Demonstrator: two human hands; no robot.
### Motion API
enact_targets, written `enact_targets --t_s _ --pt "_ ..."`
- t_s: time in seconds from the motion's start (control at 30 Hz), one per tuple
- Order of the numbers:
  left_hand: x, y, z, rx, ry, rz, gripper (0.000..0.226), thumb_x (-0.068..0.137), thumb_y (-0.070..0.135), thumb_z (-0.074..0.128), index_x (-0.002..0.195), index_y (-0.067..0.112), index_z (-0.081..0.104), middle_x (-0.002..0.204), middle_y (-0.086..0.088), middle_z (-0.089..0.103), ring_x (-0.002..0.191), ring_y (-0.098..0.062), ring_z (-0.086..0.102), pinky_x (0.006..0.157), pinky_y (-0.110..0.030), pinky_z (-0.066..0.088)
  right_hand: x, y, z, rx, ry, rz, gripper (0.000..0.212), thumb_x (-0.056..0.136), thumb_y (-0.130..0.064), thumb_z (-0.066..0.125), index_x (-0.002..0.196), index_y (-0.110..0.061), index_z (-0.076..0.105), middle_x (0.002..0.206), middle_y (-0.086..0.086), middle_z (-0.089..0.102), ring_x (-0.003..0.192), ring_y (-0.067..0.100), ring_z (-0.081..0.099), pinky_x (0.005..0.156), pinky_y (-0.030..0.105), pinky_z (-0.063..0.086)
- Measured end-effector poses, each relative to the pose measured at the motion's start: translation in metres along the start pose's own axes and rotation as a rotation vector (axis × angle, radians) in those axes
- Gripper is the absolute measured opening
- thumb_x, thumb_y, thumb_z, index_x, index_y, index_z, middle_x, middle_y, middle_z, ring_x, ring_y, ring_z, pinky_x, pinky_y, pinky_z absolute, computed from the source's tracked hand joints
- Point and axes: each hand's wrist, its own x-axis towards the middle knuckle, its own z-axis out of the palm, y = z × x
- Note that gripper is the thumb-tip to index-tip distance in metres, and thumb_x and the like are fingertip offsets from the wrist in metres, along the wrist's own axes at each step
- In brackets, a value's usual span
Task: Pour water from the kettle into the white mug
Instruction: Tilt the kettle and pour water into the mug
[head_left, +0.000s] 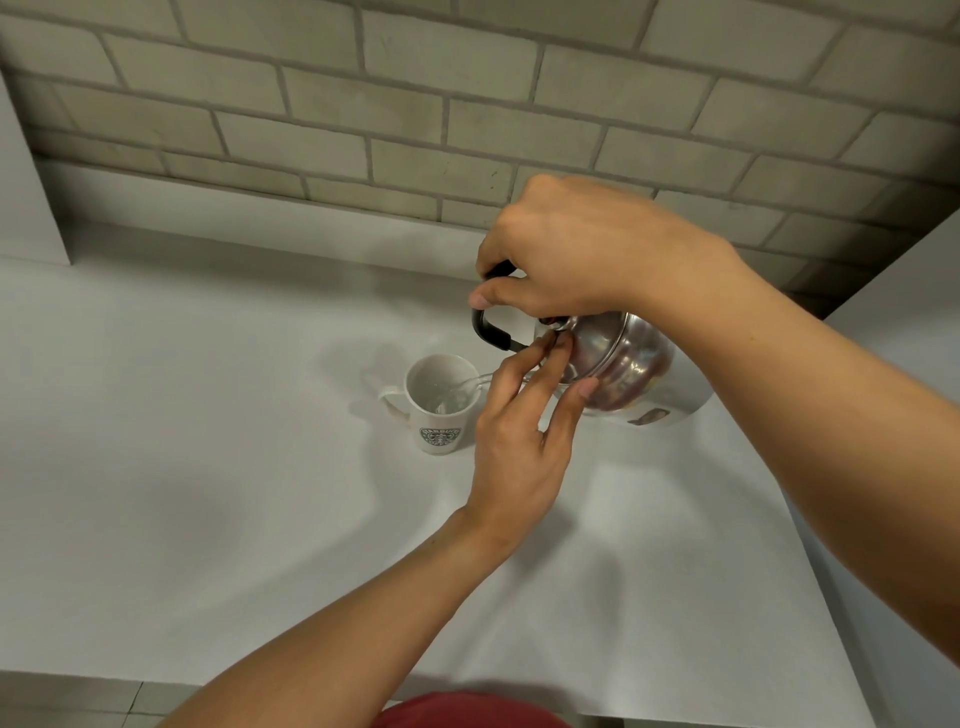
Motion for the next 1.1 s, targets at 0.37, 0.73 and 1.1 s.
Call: enact_targets --t_s 0.37,0.73,1.1 --pt "0.0 -0.001 -0.004 0.023 0.01 0.001 0.042 0.098 0.015 0.07 0.139 0.008 0.063 0.133 0.004 0.057 0.128 0.007 0.054 0.107 -0.013 0.041 0.003 -0.004 0.003 -0.005 0.005 -0.003 0.04 0.098 -0.053 0.062 0.094 -0.017 0.078 0.063 -0.005 0.048 0.069 0.032 0.061 0.055 0.031 0.04" --pt "-0.002 -0.003 -0.011 0.068 -0.08 -0.006 0.041 0.1 0.018 0.069 0.14 0.012 0.063 0.14 -0.006 0.06 0.133 -0.014 0.058 0.112 -0.025 0.044 -0.008 0.008 0.018 0.081 0.094 0.015 0.042 0.099 -0.057 0.058 0.104 -0.022 0.079 0.078 0.005 0.071 0.079 0.029 0.066 0.063 0.04 0.055" --pt "0.007 0.0 -0.027 0.292 -0.307 0.169 0.038 0.097 0.02 0.073 0.132 0.006 0.069 0.133 -0.011 0.064 0.125 -0.026 0.061 0.109 -0.037 0.048 -0.058 0.039 0.066 0.394 0.446 0.128 0.037 0.098 -0.051 0.064 0.109 -0.021 0.082 0.085 -0.004 0.081 0.072 0.016 0.072 0.074 0.038 0.056"
